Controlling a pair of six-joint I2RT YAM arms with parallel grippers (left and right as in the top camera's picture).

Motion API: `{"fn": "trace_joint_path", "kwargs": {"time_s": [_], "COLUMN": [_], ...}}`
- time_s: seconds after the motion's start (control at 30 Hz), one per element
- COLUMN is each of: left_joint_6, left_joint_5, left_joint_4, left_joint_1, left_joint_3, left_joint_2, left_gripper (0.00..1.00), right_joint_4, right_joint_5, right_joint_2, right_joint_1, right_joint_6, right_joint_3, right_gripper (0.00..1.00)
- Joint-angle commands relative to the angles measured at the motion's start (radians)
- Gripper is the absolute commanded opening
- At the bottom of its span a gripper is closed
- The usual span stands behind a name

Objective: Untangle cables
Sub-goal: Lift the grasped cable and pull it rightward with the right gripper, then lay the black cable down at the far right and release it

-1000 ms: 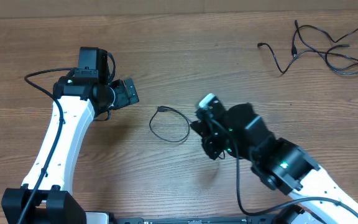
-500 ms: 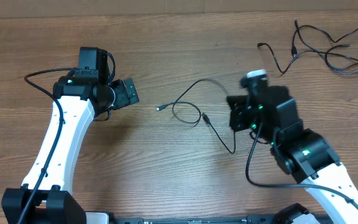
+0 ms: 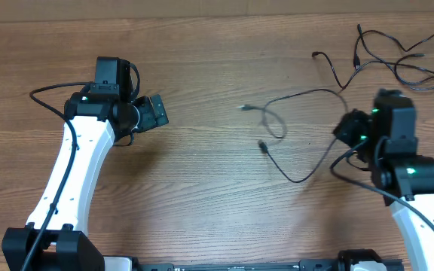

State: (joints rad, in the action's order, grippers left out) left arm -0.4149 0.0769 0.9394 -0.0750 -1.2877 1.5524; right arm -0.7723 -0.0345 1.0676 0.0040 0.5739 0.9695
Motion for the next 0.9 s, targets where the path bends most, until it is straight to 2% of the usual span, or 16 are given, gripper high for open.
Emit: {"fn": "trace_joint_path", "kwargs": {"time_s": [0.0, 0.37, 0.57, 0.87], "left_joint_6": [0.015, 0.015, 0.015, 0.015], "left_joint_5": [-0.006, -0.006, -0.006, -0.006], "left_joint_4": [-0.002, -0.001, -0.001, -0.001], "left_joint_1": [0.003, 0.003, 0.003, 0.003], "left_joint_3": [-0.015, -0.015, -0.015, -0.015], "left_joint_2": [0.003, 0.003, 0.003, 0.003], "left_gripper": [0.99, 1.00, 1.00, 1.00], "right_joint_4": [-0.006, -0.013, 0.000, 0.111], "right_joint_5": [-0.018, -0.087, -0.115, -0.115], "right_joint_2": [-0.020, 0.021, 0.132, 0.278], "right_joint_1": [-0.087, -0.385, -0.478, -0.569], "right_joint_6": [0.029, 0.028, 0.028, 0.028], "right_joint_3": [0.033, 0.032, 0.032, 0.032], "right_gripper": [0.04, 0.04, 0.04, 0.04]}}
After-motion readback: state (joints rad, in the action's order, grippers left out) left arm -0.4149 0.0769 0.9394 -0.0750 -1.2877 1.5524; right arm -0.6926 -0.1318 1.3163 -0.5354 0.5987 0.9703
